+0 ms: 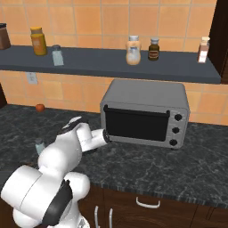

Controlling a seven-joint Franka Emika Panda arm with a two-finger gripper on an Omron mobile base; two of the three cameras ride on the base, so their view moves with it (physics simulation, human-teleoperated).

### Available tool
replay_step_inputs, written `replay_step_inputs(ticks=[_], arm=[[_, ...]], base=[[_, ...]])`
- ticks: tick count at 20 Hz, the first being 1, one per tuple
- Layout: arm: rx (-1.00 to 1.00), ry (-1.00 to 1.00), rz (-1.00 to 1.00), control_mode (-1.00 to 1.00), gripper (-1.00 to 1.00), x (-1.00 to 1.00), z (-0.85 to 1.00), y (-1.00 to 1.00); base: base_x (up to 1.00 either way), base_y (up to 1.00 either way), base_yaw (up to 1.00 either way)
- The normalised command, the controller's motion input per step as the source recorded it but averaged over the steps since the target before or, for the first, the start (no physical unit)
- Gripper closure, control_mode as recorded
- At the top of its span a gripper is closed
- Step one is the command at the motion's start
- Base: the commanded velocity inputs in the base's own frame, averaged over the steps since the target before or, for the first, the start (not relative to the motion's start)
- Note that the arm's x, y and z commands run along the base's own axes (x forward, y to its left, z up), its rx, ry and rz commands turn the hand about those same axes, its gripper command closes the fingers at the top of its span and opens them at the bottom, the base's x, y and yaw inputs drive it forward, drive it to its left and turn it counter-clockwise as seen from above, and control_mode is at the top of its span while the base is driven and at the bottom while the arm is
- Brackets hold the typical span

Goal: Put the shaker and condiment bottle from the counter next to their counterparts in the cabinet.

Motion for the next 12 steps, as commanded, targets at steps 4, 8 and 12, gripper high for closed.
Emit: replay_step_inputs(ticks=[4, 8, 12], arm=[[0.00, 0.00, 0.00, -1.00, -1.00, 0.00, -0.41, 0.46], [0.00, 0.00, 0.00, -1.00, 1.00, 0.00, -0.47, 0.35], [0.02, 0.00, 0.00, -1.00, 1.00, 0.01, -0.17, 0.13]], base=[[0.00, 0.00, 0.00], [0.00, 0.00, 0.00], [0.00, 0.00, 0.00]])
